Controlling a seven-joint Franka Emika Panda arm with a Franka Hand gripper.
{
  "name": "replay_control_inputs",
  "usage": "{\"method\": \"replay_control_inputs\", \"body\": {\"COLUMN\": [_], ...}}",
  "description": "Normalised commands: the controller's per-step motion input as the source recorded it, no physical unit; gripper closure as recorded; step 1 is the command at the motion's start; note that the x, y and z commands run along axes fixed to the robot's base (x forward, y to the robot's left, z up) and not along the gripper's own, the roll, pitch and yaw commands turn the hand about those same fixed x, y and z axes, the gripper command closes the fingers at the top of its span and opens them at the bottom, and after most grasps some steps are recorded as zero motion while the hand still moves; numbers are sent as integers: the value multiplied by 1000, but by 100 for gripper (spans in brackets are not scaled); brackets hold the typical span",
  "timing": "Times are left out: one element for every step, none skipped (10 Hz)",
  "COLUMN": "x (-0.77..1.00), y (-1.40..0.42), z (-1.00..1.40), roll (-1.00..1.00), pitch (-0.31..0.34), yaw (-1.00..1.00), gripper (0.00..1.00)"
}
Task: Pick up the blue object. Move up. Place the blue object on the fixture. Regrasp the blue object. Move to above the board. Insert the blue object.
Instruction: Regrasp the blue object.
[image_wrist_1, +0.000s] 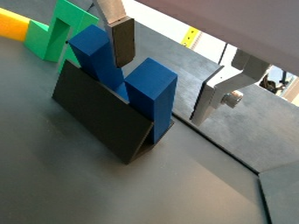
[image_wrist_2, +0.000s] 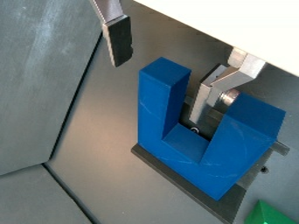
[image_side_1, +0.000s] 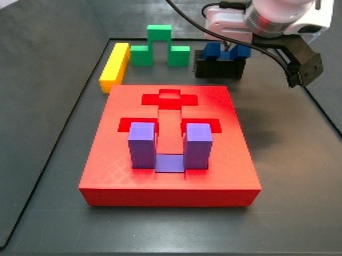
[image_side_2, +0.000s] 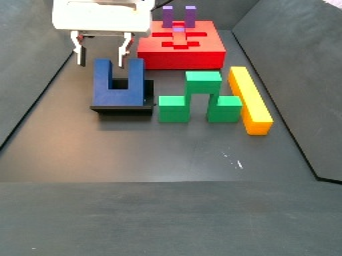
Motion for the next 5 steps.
{"method": "replay_control_inputs", "body": {"x": [151,143,146,97,83], "y": [3,0,-40,-77,-77], "z": [-197,-169,-109,-43,-74], "roll": [291,374,414,349,389], "pitch": [-6,0,0,0,0], "yaw": [223,223,229,157,163], "gripper": [0,0,0,0,0]}}
